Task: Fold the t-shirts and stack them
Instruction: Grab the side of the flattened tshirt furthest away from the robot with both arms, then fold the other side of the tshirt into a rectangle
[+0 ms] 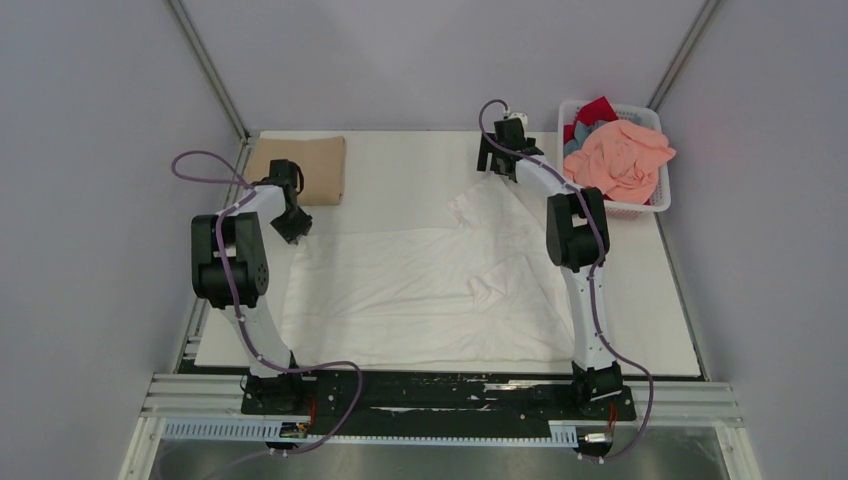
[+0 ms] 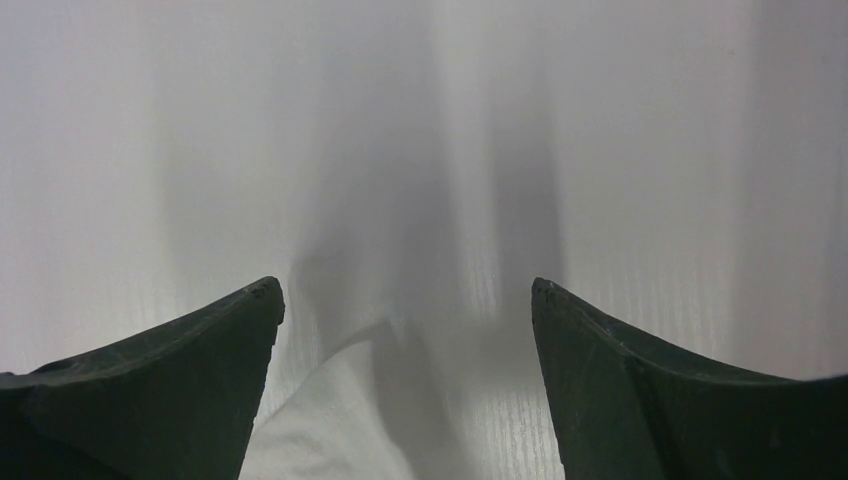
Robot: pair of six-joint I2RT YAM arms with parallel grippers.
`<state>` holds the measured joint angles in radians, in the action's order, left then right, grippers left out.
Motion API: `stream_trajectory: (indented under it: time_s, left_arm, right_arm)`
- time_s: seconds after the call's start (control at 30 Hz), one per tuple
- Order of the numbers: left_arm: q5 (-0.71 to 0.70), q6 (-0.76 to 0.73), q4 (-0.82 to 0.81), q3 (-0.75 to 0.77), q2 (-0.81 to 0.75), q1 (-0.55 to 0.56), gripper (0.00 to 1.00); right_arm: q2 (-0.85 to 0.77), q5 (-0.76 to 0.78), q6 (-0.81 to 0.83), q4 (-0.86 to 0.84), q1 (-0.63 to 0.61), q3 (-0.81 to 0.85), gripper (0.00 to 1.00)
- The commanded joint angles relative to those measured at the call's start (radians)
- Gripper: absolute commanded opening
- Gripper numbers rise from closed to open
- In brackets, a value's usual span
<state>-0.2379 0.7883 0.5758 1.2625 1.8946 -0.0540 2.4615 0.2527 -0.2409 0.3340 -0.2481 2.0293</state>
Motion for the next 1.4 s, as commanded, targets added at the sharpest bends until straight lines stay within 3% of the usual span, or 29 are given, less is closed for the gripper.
stream_trajectory:
  time_s: [0.0, 0.07, 0.23, 0.57, 0.6, 0.8, 1.37]
  left_arm:
    - [0.048, -0.011, 0.005, -0.016, 0.018, 0.025, 0.24]
    - [0.058, -0.013, -0.006, -0.022, 0.014, 0.024, 0.03]
    - [0.039, -0.028, -0.040, -0.046, -0.018, 0.025, 0.00]
    - [0.096, -0.057, -0.151, -0.147, -0.154, 0.025, 0.00]
    - [0.105, -0.058, -0.157, -0.158, -0.159, 0.026, 0.00]
    - [0.138, -0.058, -0.191, -0.207, -0.225, 0.026, 0.00]
    - [0.051, 0.021, -0.183, -0.458, -0.568, 0.068, 0.00]
  right_arm:
    - [-0.012, -0.011, 0.029, -0.016, -0.011, -0.011, 0.90]
    - [-0.019, -0.021, 0.048, -0.018, -0.019, -0.030, 0.87]
    - [-0.006, -0.026, 0.093, -0.014, -0.038, -0.042, 0.76]
    - [-0.114, -0.014, 0.050, -0.007, -0.053, -0.119, 0.04]
    - [-0.128, -0.012, 0.054, -0.008, -0.054, -0.117, 0.00]
    - [-0.272, -0.026, 0.090, -0.018, -0.080, -0.193, 0.00]
    - [-0.913, 0.048, -0.017, 0.000, -0.189, -0.854, 0.00]
